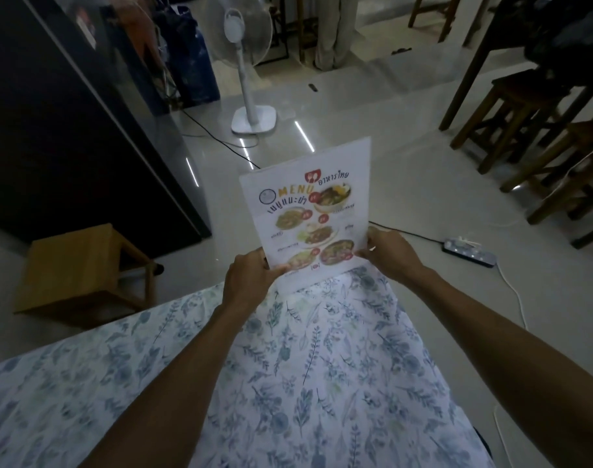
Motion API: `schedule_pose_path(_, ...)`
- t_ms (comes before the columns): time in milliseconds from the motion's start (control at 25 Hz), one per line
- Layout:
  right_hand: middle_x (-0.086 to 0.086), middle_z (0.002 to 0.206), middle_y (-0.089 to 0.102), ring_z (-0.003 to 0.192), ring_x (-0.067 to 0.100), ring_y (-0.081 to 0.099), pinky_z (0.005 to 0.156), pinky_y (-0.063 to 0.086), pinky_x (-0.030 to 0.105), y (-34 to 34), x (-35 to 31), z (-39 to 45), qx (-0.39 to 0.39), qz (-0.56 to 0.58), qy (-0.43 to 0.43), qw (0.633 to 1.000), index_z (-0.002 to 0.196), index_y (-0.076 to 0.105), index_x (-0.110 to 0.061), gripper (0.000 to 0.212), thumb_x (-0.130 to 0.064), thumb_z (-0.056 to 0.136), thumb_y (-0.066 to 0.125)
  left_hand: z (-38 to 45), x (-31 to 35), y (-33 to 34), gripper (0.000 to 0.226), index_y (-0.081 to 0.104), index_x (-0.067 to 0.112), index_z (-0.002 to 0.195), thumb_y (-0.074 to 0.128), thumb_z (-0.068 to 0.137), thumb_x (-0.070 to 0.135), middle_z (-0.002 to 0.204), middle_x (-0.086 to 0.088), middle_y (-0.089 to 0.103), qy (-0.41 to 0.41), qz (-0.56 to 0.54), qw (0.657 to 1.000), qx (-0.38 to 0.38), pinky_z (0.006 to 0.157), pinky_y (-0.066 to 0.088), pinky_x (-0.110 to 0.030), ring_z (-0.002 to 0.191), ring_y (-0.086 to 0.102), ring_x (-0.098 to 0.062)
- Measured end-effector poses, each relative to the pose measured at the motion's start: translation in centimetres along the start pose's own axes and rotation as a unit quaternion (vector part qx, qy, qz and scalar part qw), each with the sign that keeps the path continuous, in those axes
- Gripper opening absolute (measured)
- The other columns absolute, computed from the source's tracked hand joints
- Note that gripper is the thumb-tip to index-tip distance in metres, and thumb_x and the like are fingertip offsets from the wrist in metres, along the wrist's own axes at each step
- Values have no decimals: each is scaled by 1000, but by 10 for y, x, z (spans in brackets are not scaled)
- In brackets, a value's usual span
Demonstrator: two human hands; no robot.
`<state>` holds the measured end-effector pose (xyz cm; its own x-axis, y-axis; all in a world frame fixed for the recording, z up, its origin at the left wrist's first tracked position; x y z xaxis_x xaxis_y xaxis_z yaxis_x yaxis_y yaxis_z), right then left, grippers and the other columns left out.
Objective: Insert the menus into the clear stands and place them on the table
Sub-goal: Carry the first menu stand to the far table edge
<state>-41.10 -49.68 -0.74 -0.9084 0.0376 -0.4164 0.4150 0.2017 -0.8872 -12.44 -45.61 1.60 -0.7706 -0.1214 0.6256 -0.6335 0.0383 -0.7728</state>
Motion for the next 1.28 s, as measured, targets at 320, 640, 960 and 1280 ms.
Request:
schedule_pose_path(320, 14, 113, 73, 96, 30, 70, 78, 56, 37, 1, -5, -10, 24, 44, 19, 999, 115, 63, -8, 34, -27, 88, 70, -13, -5, 15, 50, 66, 17, 122, 81, 79, 37, 104, -5, 76, -34, 17, 999, -35, 73, 59, -35, 87, 72, -22)
schedule_pose_path(640, 16, 115, 71, 102, 31, 66, 77, 50, 34, -22, -26, -76, 43, 26, 61, 997, 128, 55, -7, 48, -31, 89, 68, -58, 17, -22, 55, 53, 20, 129, 71, 84, 47, 120, -4, 70, -69, 106, 992, -26, 86, 55, -39, 106, 67, -27)
schedule_pose_path(960, 8, 111, 75, 102, 24, 69, 82, 56, 33, -10, -130, -196, 46, 31, -40, 998, 127, 58, -12, 44, -34, 89, 67, -195, 9, -89, 52, 57, 26, 127, 66, 85, 54, 116, 7, 72, -60, 65, 995, 41, 87, 53, -34, 103, 68, -19)
schedule_pose_path(1280, 7, 107, 76, 97, 21, 71, 82, 58, 35, 63, -281, -339, 28, 33, -125, 991, 124, 59, -16, 42, -35, 88, 68, -352, -72, -167, 49, 57, 25, 127, 64, 88, 53, 117, 6, 73, -73, 51, 992, 89, 91, 53, -36, 106, 68, -18)
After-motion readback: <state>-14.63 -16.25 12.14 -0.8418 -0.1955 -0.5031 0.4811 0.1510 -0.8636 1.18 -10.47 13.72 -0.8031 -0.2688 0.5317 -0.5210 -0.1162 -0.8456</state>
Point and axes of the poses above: each hand's wrist, its own z-axis towards the middle knuckle, its own y-axis out of the palm, x = y × z, the point moved 5 cm from there along z, towards the middle knuckle
